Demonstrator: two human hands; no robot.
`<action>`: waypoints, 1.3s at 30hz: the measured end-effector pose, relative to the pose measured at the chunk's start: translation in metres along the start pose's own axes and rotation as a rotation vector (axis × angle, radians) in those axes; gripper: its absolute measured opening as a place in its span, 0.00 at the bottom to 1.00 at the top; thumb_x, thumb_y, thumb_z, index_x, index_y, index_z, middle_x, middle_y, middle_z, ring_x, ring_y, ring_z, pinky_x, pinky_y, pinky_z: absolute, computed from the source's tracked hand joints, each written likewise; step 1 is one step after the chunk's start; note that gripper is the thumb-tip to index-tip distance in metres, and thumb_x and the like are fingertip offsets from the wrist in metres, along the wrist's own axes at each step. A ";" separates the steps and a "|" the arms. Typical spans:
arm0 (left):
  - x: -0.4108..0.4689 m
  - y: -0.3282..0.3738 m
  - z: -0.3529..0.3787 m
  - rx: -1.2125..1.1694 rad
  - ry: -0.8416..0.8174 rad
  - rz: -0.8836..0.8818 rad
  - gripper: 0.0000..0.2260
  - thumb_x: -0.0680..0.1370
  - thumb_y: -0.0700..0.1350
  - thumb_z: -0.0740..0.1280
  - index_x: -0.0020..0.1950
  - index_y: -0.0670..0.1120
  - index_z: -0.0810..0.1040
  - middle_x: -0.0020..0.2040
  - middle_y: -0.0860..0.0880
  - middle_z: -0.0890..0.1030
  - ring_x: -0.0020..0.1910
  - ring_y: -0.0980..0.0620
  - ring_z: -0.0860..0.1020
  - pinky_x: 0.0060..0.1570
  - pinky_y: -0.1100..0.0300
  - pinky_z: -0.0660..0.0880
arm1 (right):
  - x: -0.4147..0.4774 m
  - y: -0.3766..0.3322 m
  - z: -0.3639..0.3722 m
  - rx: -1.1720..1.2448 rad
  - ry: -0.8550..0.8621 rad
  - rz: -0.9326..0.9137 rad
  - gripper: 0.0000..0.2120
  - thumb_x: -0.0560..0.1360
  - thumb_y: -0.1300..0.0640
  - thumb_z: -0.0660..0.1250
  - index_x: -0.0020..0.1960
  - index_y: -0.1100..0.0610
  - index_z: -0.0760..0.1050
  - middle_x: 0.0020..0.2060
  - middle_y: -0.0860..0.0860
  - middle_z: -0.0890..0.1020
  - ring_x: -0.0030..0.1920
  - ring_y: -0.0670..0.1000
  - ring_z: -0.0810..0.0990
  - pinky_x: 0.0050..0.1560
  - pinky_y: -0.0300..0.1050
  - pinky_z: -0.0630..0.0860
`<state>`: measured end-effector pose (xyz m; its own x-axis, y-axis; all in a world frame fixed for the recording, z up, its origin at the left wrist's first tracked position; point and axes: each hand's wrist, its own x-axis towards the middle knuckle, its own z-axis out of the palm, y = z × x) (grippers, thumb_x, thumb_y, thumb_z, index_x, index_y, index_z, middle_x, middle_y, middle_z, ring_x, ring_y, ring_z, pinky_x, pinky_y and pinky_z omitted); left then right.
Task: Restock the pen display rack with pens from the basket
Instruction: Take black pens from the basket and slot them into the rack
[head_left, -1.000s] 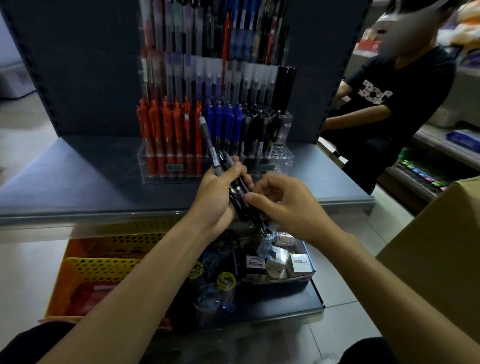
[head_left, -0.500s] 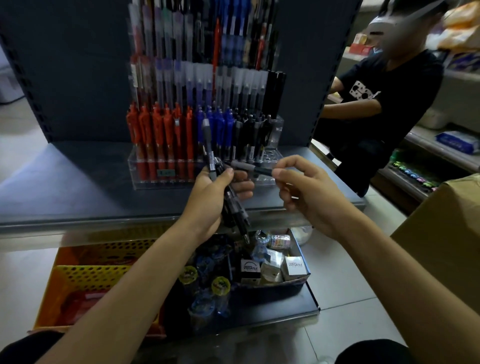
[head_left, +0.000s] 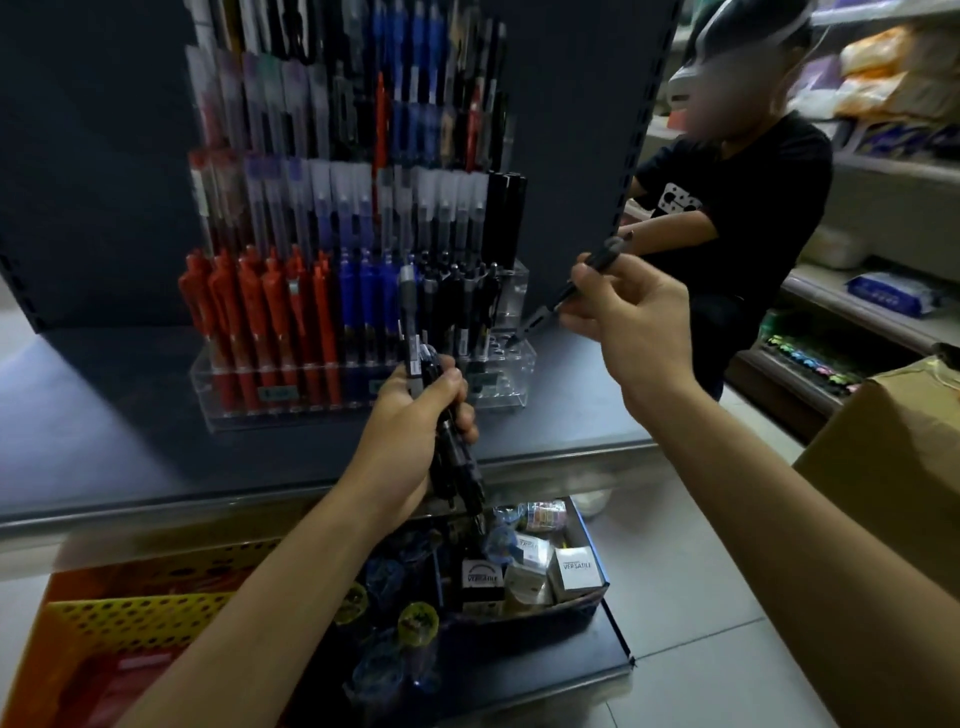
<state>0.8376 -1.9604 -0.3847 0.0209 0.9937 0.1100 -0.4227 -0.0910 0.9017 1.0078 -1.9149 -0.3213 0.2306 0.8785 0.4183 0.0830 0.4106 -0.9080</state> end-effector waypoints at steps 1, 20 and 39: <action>0.001 0.000 0.000 0.008 0.000 0.005 0.03 0.82 0.39 0.59 0.52 0.45 0.71 0.35 0.50 0.73 0.31 0.54 0.72 0.32 0.59 0.72 | 0.007 0.001 0.002 -0.044 0.009 -0.028 0.04 0.77 0.62 0.69 0.47 0.63 0.79 0.31 0.50 0.79 0.36 0.47 0.81 0.45 0.46 0.83; 0.015 0.001 -0.006 0.031 -0.013 0.068 0.03 0.82 0.39 0.60 0.54 0.44 0.72 0.36 0.49 0.74 0.31 0.53 0.72 0.34 0.58 0.73 | 0.006 0.052 0.056 -0.628 0.013 -0.211 0.05 0.75 0.54 0.70 0.48 0.54 0.82 0.39 0.47 0.84 0.43 0.49 0.83 0.47 0.49 0.79; -0.005 0.013 0.003 -0.169 -0.109 0.021 0.14 0.79 0.29 0.54 0.60 0.41 0.71 0.41 0.48 0.81 0.34 0.54 0.75 0.35 0.61 0.76 | -0.104 0.038 0.014 -0.232 -0.429 0.052 0.14 0.80 0.49 0.64 0.40 0.55 0.79 0.30 0.49 0.73 0.34 0.46 0.69 0.35 0.45 0.67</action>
<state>0.8347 -1.9663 -0.3727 0.1047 0.9779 0.1809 -0.5696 -0.0901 0.8169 0.9732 -1.9871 -0.3986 -0.1762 0.9378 0.2990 0.3073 0.3410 -0.8884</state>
